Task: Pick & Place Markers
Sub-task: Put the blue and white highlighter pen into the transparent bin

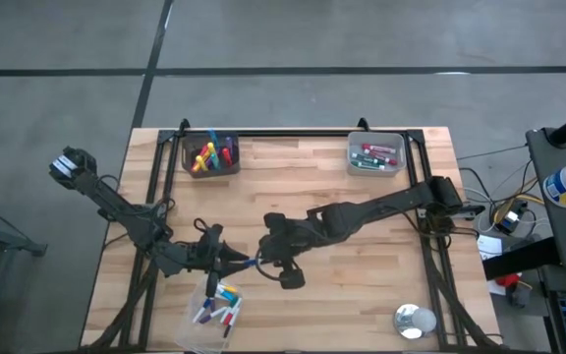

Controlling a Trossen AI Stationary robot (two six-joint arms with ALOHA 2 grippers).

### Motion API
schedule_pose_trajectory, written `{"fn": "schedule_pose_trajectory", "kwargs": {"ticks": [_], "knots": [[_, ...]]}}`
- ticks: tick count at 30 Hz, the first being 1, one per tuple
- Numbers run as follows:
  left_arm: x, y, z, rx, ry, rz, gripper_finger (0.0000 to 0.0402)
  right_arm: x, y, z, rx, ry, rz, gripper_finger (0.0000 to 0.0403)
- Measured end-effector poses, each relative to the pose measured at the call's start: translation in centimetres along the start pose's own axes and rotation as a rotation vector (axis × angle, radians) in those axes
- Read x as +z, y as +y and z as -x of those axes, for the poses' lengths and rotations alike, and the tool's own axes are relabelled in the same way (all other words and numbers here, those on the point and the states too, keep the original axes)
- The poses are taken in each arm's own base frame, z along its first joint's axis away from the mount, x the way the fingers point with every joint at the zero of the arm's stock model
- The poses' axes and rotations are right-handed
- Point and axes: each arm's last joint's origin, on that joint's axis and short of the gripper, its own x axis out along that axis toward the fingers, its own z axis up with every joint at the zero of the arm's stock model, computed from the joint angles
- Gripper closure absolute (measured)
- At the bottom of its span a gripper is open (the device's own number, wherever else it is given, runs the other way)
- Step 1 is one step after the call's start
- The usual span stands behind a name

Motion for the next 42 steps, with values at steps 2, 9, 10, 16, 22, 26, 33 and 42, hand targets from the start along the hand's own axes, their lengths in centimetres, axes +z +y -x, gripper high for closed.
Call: {"fn": "schedule_pose_trajectory", "kwargs": {"ticks": [2, 9, 10, 16, 22, 26, 33, 42], "knots": [[0.0, 0.0, -0.1, 0.003, 0.000, 0.005, 0.0298, 0.0, 0.0, -0.1, 0.000, 0.001, 0.000, 0.0380], [0.0, 0.1, -0.1, 0.011, 0.004, 0.007, 0.0358, 0.0, 0.0, -0.1, -0.002, 0.002, -0.001, 0.0380], [0.0, 0.2, -0.1, 0.012, 0.005, 0.007, 0.0367, 0.0, 0.0, -0.1, -0.002, 0.003, -0.001, 0.0380], [0.0, 0.2, -0.1, 0.012, 0.006, 0.005, 0.0394, 0.0, 0.0, -0.1, -0.011, -0.007, 0.016, 0.0380], [-0.1, 0.2, -0.1, 0.015, 0.009, 0.021, 0.0401, 0.2, 0.0, -0.1, -0.020, -0.023, 0.021, 0.0381], [-0.1, 0.3, -0.1, 0.029, -0.004, 0.063, 0.0393, 0.3, -0.1, 0.0, -0.026, -0.028, 0.020, 0.0389], [1.1, -0.1, 1.0, -0.059, 0.003, 0.113, 0.0381, 0.0, 0.4, 0.0, 0.091, 0.001, 0.010, 0.0397], [1.3, 0.0, 1.2, -0.052, -0.005, 0.084, 0.0381, -3.0, 0.3, -2.2, 0.083, 0.111, 0.061, 0.0342]]}}
